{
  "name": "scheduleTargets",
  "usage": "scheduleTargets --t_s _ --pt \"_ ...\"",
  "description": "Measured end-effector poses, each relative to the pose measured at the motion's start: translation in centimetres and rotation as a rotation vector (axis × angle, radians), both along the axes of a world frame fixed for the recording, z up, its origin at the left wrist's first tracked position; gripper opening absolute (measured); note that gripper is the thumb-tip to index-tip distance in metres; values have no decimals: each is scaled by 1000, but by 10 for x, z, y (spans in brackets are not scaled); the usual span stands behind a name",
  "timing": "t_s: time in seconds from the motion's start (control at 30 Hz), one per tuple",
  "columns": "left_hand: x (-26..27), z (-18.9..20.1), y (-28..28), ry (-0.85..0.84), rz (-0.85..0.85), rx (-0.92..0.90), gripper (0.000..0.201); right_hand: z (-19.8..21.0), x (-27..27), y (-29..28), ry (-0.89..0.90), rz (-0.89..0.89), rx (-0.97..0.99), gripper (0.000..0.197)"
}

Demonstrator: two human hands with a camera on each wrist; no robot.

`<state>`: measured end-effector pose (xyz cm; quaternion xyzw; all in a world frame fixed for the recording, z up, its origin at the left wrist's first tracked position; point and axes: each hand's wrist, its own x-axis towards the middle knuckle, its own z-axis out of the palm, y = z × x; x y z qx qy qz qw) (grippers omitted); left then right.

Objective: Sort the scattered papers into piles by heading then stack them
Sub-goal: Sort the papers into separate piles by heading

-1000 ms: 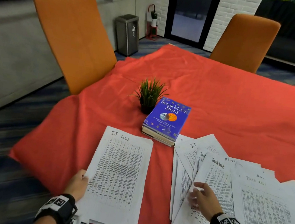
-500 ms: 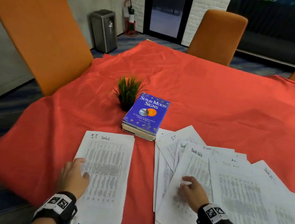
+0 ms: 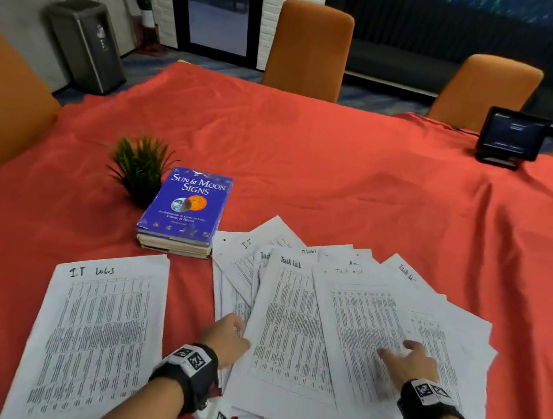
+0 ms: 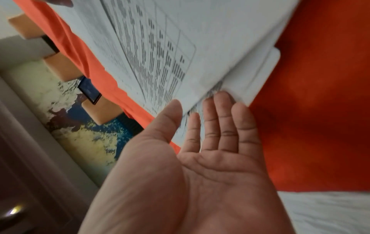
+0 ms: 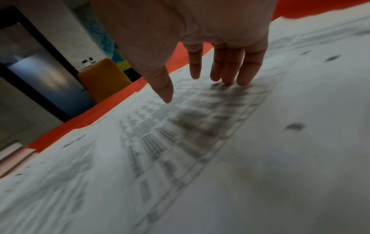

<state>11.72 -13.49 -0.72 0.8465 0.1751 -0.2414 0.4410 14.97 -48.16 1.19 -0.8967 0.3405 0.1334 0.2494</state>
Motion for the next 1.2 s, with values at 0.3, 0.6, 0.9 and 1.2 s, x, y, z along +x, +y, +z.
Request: scheduleTargets --t_s 0.3,0.6,0.9,1.2 --pt "-4 -6 -16 -36 76 29 19 -11 2 -51 107 29 4 97" --pt "-16 -2 8 -59 300 -49 19 5 18 -29 -123 83 122 18" --pt "-26 -4 -3 22 279 -186 32 -3 2 30 -114 80 592 12" --pt "-30 -6 -4 63 298 -332 39 -7 -21 86 6 202 650 12"
